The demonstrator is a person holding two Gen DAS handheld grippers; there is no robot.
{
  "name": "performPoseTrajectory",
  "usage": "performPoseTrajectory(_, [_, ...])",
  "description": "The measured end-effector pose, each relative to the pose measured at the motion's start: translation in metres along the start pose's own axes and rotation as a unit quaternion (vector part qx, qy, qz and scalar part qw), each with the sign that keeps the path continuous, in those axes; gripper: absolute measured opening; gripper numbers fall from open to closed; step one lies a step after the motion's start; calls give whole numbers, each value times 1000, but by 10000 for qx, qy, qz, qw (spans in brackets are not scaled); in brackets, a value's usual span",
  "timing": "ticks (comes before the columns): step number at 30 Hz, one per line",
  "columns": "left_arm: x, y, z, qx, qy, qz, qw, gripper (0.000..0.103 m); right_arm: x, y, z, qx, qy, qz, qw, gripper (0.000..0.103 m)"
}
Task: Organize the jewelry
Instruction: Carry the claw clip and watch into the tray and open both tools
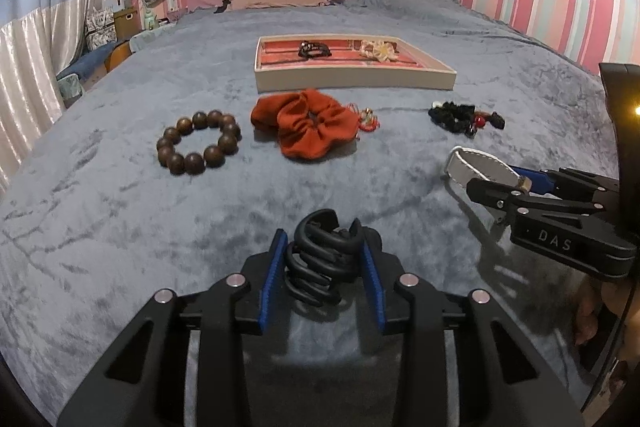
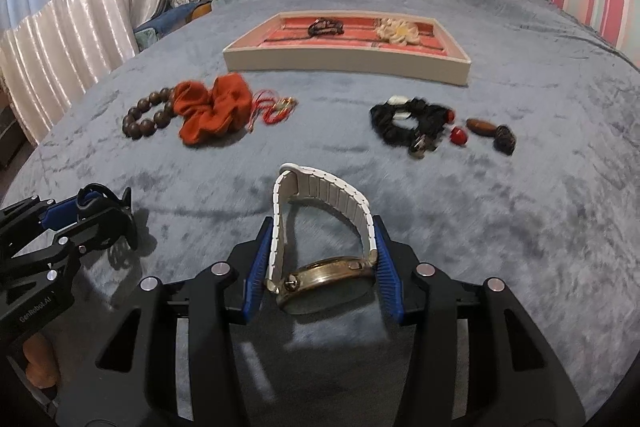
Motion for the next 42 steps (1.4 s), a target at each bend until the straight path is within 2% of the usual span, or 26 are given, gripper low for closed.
performPoseTrajectory(9, [8, 53, -15, 186, 43, -169, 9997, 36, 39, 41, -9, 187, -140, -242, 9994, 47])
performPoseTrajectory(16, [9, 115, -43, 314, 38, -191, 9993, 36, 72, 101, -20, 404, -271, -390, 9981, 47])
performPoseTrajectory(23, [-5, 197, -90, 295, 71, -54, 9995, 36, 102, 175, -62, 399, -368, -422, 9976, 47])
performPoseTrajectory(29, [-32, 249, -152, -2, 232, 232, 9995, 36, 109, 216, -121, 101, -431, -267, 9987, 47])
performPoseTrajectory(32, [-51, 261, -183, -195, 337, 435, 9983, 36, 106, 228, -157, -112, -490, -209, 9985, 47])
performPoseTrajectory(37, [-87, 266, -228, -528, 527, 784, 9941, 36, 99, 241, -196, -295, -512, -180, 9981, 47])
performPoseTrajectory(42, [-99, 267, -253, -666, 710, 717, 9927, 36, 91, 247, -224, -399, -600, -131, 9973, 47])
Point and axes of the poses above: each gripper's, at about its wrist camera, not at the fingertips, and z roughly against the way its jaws point, x to its right, y to its top, the point moved 4 cm from there along -z, roughly the way its jaws point, and after that the axes turned 13 degrees about -y, right-handed, at the moved point
